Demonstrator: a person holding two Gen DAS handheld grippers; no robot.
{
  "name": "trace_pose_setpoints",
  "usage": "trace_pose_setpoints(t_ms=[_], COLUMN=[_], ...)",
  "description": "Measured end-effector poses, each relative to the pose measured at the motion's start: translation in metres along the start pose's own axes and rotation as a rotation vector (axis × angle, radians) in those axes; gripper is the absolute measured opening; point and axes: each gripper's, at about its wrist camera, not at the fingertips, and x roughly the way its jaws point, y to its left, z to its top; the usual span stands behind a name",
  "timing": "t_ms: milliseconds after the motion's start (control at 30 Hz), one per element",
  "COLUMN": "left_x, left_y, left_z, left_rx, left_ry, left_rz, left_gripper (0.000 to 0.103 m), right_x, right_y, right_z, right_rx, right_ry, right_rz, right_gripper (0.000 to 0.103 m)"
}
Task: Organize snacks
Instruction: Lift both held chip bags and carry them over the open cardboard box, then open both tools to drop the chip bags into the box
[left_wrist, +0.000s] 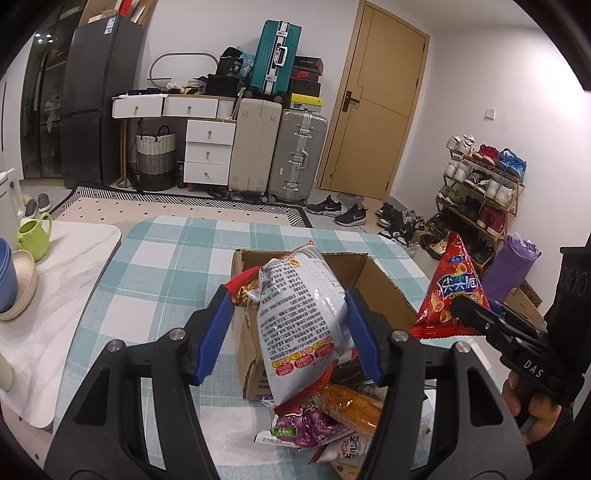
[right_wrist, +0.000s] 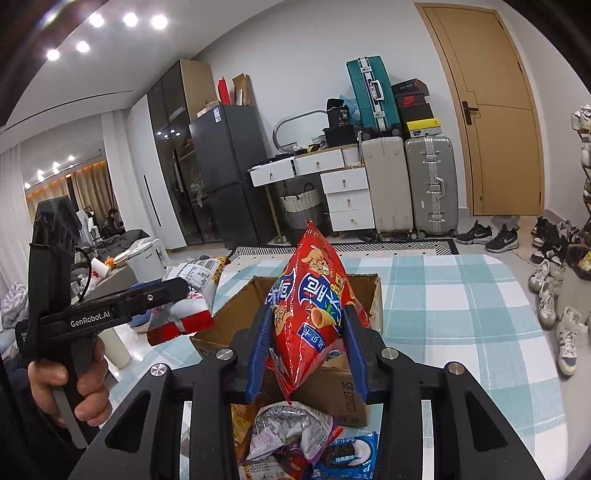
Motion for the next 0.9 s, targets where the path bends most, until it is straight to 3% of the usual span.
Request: trace_pose_setpoints(t_ms=[900], left_x=[0.096], left_y=[-0.003], left_z=[-0.003], left_rx=[0.046], left_ry=[0.104], left_rz=[0.031], left_gripper=[0.059], right_x=[0.053], right_y=[-0.006], right_z=[0.005], right_rx=[-0.006], right_ry=[0.082], right_rz=[0.001], right_gripper=[0.038])
